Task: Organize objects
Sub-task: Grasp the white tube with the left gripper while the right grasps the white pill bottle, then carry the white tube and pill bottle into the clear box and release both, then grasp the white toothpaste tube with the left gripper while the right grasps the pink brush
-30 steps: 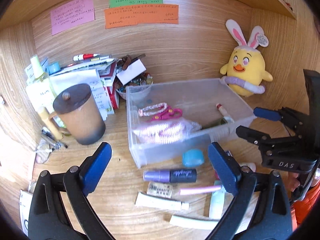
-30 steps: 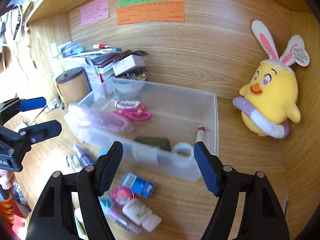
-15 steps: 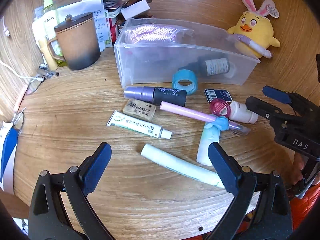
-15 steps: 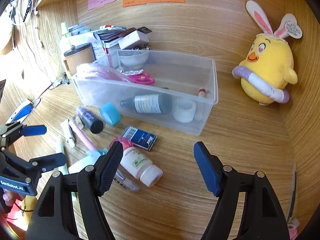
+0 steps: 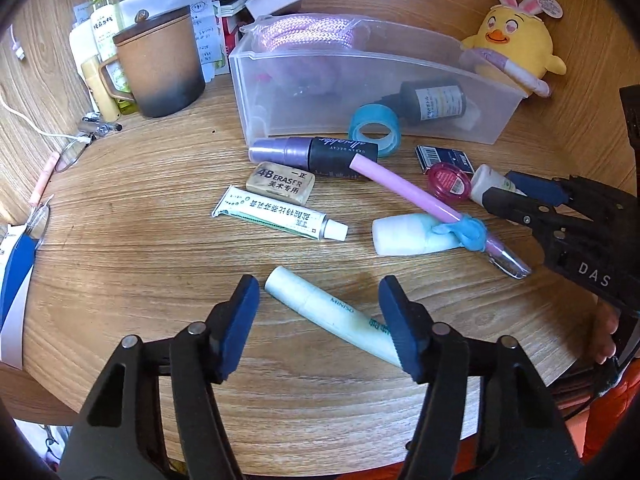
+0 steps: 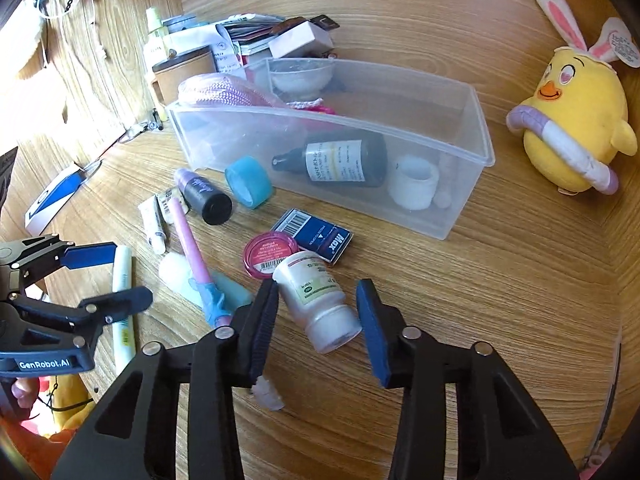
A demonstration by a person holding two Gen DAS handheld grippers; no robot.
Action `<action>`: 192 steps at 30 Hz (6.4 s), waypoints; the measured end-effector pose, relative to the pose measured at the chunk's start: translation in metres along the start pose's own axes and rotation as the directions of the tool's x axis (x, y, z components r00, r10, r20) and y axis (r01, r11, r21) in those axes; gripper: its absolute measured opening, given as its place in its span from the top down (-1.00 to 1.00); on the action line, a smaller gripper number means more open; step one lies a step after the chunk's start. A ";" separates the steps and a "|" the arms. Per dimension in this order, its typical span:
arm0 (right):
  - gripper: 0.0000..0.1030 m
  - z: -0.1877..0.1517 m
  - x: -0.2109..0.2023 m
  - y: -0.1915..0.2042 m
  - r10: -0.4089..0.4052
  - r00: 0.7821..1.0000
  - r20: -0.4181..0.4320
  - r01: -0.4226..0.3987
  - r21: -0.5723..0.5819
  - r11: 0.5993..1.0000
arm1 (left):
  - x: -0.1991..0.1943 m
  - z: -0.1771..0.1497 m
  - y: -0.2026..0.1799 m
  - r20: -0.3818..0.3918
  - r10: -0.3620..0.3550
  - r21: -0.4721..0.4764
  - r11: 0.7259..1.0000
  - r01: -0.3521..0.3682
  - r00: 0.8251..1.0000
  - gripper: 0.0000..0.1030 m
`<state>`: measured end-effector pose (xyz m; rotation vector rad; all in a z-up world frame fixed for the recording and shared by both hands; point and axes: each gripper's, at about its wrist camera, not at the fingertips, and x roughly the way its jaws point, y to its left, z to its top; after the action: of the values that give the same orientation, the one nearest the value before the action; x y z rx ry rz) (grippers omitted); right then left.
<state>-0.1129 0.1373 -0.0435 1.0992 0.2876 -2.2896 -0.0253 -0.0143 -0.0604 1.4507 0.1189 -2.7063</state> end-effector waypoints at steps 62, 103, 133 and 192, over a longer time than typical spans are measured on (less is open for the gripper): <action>0.48 0.074 -0.075 -0.021 -0.094 0.947 0.308 0.062 0.113 0.992 | -0.087 0.126 0.002 0.384 -0.151 0.077 0.988 0.131 0.911 0.72; 0.45 0.097 0.004 -0.033 -0.122 0.983 0.140 0.110 0.093 0.990 | -0.001 0.177 -0.030 0.222 -0.195 0.123 0.978 0.171 0.955 0.25; -0.17 0.007 -0.029 0.023 -0.013 0.995 0.095 0.012 0.010 1.000 | 0.016 0.066 0.027 0.040 -0.083 0.073 0.994 0.080 0.996 -0.91; 0.74 0.017 -0.091 0.019 0.031 0.958 0.286 -0.040 0.025 0.999 | -0.067 0.067 0.026 0.313 -0.046 0.004 0.999 0.047 0.949 0.70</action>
<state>-0.0674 0.1518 0.0383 0.7656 0.1170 -2.3888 -0.0411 -0.0457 0.0311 1.0094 0.1410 -2.9287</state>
